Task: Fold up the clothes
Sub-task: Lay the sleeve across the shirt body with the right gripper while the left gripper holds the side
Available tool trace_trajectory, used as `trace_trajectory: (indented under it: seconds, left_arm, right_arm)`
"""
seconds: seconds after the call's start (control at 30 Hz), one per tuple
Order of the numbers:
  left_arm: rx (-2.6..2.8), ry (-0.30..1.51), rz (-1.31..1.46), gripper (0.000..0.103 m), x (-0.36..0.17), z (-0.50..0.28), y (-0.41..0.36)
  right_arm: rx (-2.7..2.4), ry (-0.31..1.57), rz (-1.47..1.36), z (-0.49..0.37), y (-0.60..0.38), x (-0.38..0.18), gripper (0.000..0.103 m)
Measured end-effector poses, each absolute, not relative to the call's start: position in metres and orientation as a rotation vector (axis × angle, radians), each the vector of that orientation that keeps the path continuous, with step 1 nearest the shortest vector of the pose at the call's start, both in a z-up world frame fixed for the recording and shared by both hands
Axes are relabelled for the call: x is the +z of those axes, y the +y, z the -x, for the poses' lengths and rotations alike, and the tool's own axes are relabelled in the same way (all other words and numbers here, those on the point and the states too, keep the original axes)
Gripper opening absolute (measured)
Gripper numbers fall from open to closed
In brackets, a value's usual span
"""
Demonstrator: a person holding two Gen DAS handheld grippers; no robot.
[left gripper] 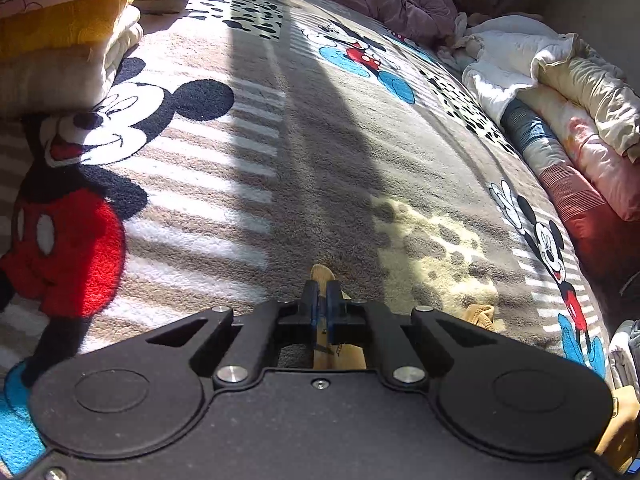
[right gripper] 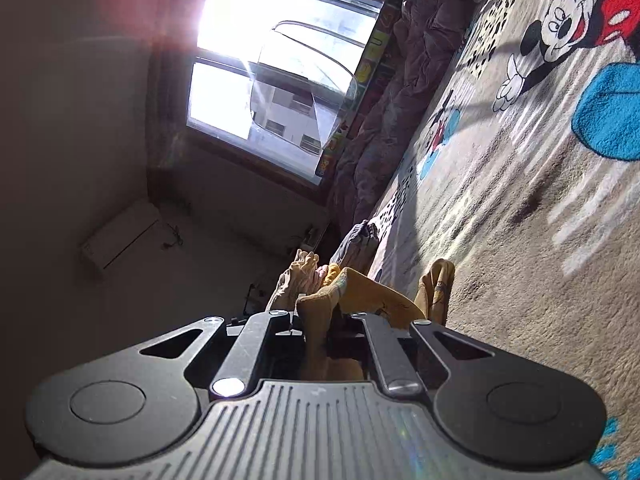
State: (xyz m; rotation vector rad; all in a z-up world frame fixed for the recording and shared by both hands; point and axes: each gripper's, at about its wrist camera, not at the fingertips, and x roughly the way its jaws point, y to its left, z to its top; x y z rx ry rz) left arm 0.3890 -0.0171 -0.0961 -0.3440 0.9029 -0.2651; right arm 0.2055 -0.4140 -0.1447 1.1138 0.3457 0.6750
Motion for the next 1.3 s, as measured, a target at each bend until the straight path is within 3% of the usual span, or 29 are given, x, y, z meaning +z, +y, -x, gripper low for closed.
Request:
trace_trajectory:
  seconds: [0.17,0.33,0.57,0.73,1.13,1.23,1.27,1.3]
  left_arm:
    - [-0.265,0.833,0.324,0.009,-0.085,-0.379,-0.006]
    - [-0.286,0.752,0.264,0.009,-0.069,-0.338,-0.009]
    - [-0.308,0.823,0.032,0.011,-0.095,-0.325,-0.050]
    - [-0.305,0.711,0.069,0.011,-0.063,-0.276,-0.038]
    - [-0.317,0.767,-0.287,0.015,-0.098,-0.176,-0.093]
    - [-0.301,0.769,-0.256,0.015,-0.101,-0.177,-0.089]
    - [-0.296,0.767,-0.241,0.012,-0.101,-0.177,-0.087]
    - [-0.298,0.764,-0.208,0.001,-0.099,-0.176,-0.083]
  right_arm:
    - [0.670,0.346,-1.113,-0.207,-0.414,-0.146,0.010]
    - [0.666,0.344,-1.114,-0.207,-0.415,-0.146,0.010]
    - [0.665,0.308,-1.110,-0.203,-0.417,-0.143,0.010]
    - [0.613,0.368,-1.099,-0.206,-0.416,-0.148,0.010]
    - [0.621,0.391,-1.055,-0.204,-0.407,-0.145,0.010]
    - [0.617,0.394,-1.061,-0.204,-0.406,-0.146,0.010]
    - [0.616,0.396,-1.060,-0.205,-0.406,-0.146,0.010]
    - [0.615,0.396,-1.062,-0.205,-0.405,-0.146,0.010]
